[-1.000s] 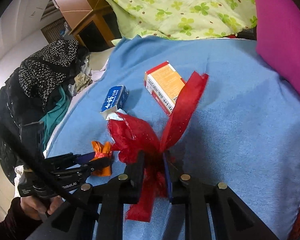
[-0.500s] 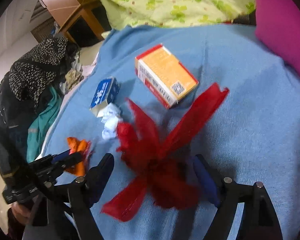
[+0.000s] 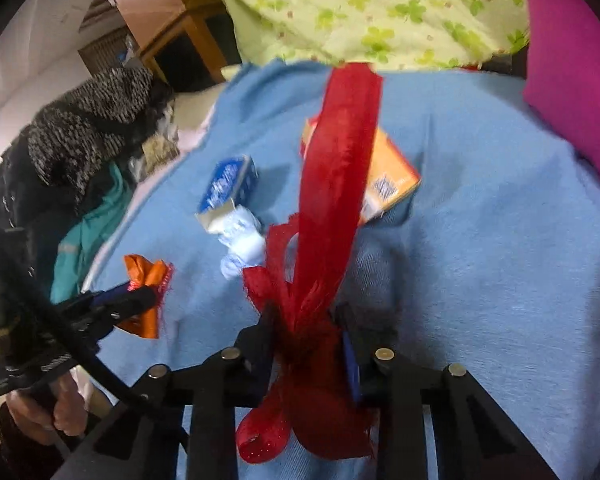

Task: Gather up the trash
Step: 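Lift the orange bag and red ribbon off the blanket with both tools, then carry the orange bag and red ribbon over the red basket with both tools, then open the left tool over the basket while the right tool releases the red ribbon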

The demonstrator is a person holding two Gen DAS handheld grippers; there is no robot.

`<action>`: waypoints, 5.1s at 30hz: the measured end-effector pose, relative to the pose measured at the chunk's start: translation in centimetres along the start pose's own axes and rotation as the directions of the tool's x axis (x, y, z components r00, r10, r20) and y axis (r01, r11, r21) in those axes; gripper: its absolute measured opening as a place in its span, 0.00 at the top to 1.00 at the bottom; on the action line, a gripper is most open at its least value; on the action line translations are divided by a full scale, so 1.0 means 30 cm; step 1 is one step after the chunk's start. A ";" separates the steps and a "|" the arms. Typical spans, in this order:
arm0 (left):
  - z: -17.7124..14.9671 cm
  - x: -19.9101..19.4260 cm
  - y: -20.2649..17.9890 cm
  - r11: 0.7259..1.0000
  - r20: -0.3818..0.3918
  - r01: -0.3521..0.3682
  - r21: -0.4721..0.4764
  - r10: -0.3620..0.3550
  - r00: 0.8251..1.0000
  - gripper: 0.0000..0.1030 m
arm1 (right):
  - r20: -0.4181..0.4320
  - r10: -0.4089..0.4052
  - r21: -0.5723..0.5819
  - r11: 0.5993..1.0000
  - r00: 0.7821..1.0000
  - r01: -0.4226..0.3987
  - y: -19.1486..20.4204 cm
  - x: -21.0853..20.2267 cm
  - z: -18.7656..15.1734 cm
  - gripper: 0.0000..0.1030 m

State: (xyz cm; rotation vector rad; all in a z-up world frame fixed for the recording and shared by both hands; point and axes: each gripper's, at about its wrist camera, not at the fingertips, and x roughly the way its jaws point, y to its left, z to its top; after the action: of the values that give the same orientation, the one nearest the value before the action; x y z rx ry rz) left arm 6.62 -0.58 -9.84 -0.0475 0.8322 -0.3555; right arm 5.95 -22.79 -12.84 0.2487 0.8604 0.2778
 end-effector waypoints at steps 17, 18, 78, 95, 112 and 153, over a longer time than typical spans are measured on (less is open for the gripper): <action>0.105 -0.439 -0.437 0.971 0.277 -0.124 0.204 0.065 0.959 0.74 | 0.332 -0.049 0.108 0.994 0.942 0.013 -0.082 -0.681 -0.135 0.70; 0.108 -0.460 -0.464 0.968 0.288 -0.127 0.214 0.062 0.956 0.74 | 0.346 -0.055 0.108 0.994 0.937 0.018 -0.085 -0.726 -0.138 0.70; 0.136 -0.539 -1.067 0.884 0.337 -0.088 0.460 -0.081 0.938 0.74 | 0.510 -0.258 0.242 0.958 0.820 0.152 -0.247 -1.241 -0.292 0.70; 0.114 -0.493 -1.207 0.855 0.301 -0.030 0.518 -0.149 0.942 0.74 | 0.504 -0.322 0.303 0.935 0.802 0.185 -0.316 -1.292 -0.333 0.70; 0.084 -0.476 -1.321 0.812 0.278 -0.004 0.584 -0.196 0.940 0.74 | 0.511 -0.369 0.375 0.908 0.776 0.185 -0.407 -1.338 -0.385 0.70; 0.088 -0.164 -1.119 0.827 0.067 0.319 0.462 -0.392 0.918 0.41 | 0.438 -0.506 0.499 0.825 0.743 0.268 -0.552 -1.218 -0.373 0.32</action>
State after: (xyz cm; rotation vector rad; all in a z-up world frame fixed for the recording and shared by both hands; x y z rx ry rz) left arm -4.24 -30.79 1.50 0.1964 0.5626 -0.8828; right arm -23.04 -49.48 0.63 0.4985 0.3536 -0.3840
